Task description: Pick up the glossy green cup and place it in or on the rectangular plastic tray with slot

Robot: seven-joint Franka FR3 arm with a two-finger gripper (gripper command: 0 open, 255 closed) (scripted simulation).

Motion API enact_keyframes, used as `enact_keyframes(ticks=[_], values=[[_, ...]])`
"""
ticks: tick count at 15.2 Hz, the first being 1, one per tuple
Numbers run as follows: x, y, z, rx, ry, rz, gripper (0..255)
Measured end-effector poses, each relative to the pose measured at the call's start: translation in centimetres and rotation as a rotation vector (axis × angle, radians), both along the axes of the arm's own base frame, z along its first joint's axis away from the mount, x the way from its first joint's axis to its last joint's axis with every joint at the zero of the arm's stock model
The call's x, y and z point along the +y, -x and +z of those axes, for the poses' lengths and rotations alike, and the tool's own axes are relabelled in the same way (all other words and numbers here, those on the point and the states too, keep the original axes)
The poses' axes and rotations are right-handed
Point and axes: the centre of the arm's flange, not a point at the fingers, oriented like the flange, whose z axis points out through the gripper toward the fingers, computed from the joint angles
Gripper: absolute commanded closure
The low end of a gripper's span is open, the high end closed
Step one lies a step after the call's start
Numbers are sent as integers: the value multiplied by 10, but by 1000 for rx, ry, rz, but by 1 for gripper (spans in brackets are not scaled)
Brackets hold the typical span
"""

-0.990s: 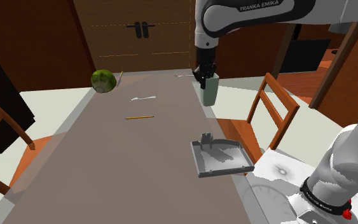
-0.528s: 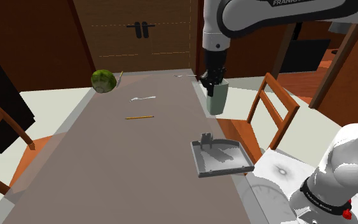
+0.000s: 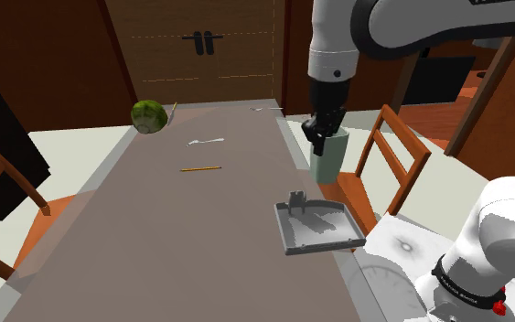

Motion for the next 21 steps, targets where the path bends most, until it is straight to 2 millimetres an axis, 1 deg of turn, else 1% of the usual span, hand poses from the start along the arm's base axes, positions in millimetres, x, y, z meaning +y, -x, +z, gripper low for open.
enact_keyframes(ticks=[1,4,21], values=[[3,4,-5,0,0,0,255],[5,7,-19,1,1,-1,255],[5,7,-107,1,1,-1,255]])
